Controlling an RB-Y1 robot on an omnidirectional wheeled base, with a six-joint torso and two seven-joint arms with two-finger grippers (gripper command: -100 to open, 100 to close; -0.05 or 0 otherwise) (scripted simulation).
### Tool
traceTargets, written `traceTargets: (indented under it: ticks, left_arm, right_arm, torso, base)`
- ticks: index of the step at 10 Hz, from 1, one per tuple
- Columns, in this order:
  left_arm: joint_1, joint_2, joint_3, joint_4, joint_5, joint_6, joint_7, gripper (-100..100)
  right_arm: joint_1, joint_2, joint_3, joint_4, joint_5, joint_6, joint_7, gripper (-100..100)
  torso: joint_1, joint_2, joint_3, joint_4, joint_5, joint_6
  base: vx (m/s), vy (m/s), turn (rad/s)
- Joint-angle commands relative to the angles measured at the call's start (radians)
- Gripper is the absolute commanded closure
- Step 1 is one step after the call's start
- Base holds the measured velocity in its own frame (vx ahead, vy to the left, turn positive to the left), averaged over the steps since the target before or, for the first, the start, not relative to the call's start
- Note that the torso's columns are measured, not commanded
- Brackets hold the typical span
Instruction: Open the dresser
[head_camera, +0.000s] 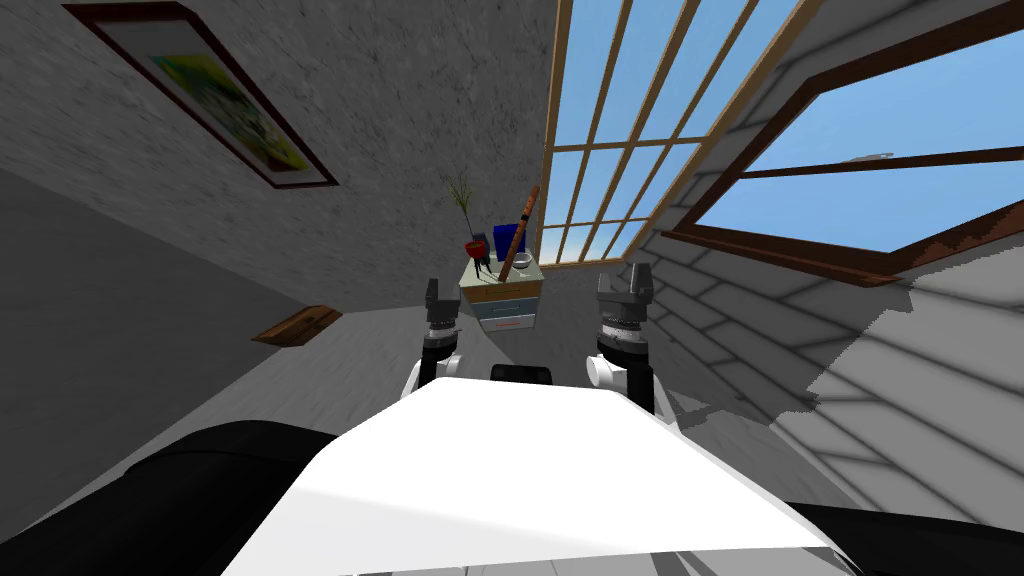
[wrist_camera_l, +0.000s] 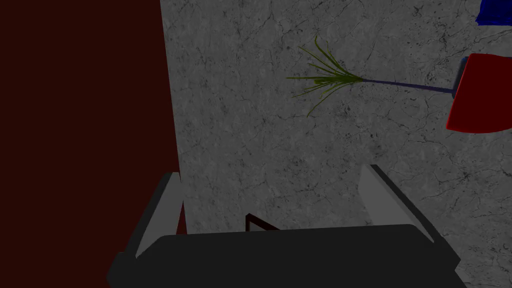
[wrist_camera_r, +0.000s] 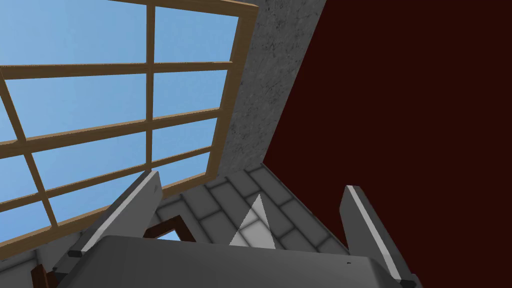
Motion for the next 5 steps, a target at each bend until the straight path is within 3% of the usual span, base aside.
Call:
traceTargets:
  ticks: [1,5]
  left_arm:
    - [0.000,0.000,0.000,0.000,0.000,0.000,0.000,0]
    - [0.000,0.000,0.000,0.000,0.000,0.000,0.000,0]
  right_arm:
    - [0.000,0.000,0.000,0.000,0.000,0.000,0.000,0]
    - [0.000,0.000,0.000,0.000,0.000,0.000,0.000,0]
  torso:
    - [0.000,0.040,-0.082,0.041,0.000,0.000]
    - [0.000,0.322,-0.644,0.322,0.000,0.000]
  base:
    - [0.000,0.000,0.000]
    - [0.000,0.000,0.000]
